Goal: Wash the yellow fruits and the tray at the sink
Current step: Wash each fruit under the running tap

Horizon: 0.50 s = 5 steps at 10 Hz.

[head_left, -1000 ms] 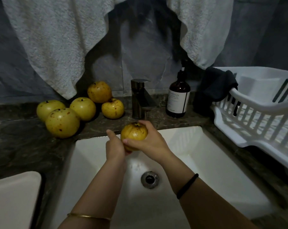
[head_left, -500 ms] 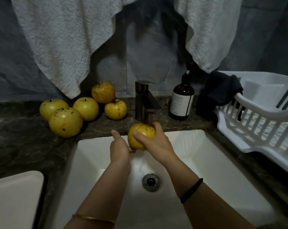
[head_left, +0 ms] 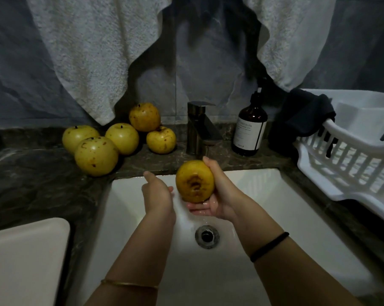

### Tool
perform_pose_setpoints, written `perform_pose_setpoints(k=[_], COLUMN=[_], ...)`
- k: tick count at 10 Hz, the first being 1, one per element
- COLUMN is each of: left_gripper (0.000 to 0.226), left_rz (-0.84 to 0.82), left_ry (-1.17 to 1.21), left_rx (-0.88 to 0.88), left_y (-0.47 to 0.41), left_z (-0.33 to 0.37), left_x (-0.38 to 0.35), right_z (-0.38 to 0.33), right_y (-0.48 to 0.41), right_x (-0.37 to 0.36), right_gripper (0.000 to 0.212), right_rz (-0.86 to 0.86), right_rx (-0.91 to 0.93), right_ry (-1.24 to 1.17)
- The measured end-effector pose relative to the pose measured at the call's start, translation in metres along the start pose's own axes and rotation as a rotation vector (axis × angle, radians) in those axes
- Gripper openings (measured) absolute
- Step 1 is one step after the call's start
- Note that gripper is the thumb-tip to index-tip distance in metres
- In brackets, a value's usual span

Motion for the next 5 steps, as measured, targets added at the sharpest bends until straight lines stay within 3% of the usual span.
perform_pose_setpoints(k=[1, 2, 3, 5], left_gripper=[0.062, 0.061, 0.057, 0.053], left_rz=[-0.002, -0.002, -0.012, 0.142], left_ry=[0.059, 0.073, 0.105, 0.114], left_rx=[0.038, 0.069, 0.066, 0.044], left_y=[-0.002, 0.002, 0.001, -0.004], left_z=[0.004, 0.007, 0.008, 0.007], left_x=[0.010, 0.016, 0.020, 0.023], right_z=[0.002, 0.004, 0.004, 0.005], right_y=[0.000, 0.007, 0.010, 0.002], right_x=[-0.009, -0.017, -0.020, -0.021], right_gripper=[0.071, 0.066, 0.066, 0.049], right_rz=[0.062, 0.296, 0.361, 0.233], right_rx=[0.169, 0.399, 0.446, 0.381], right_ry=[0.300, 1.030, 1.324, 0.540])
Point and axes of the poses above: each hand's wrist, its own y-axis away from the middle knuckle, its own x-axis out of the back of the hand, z = x × y, the point moved 2 cm from there along -y, towards the middle knuckle, and after that the axes turned 1 degree about x, right-handed, at the moved point
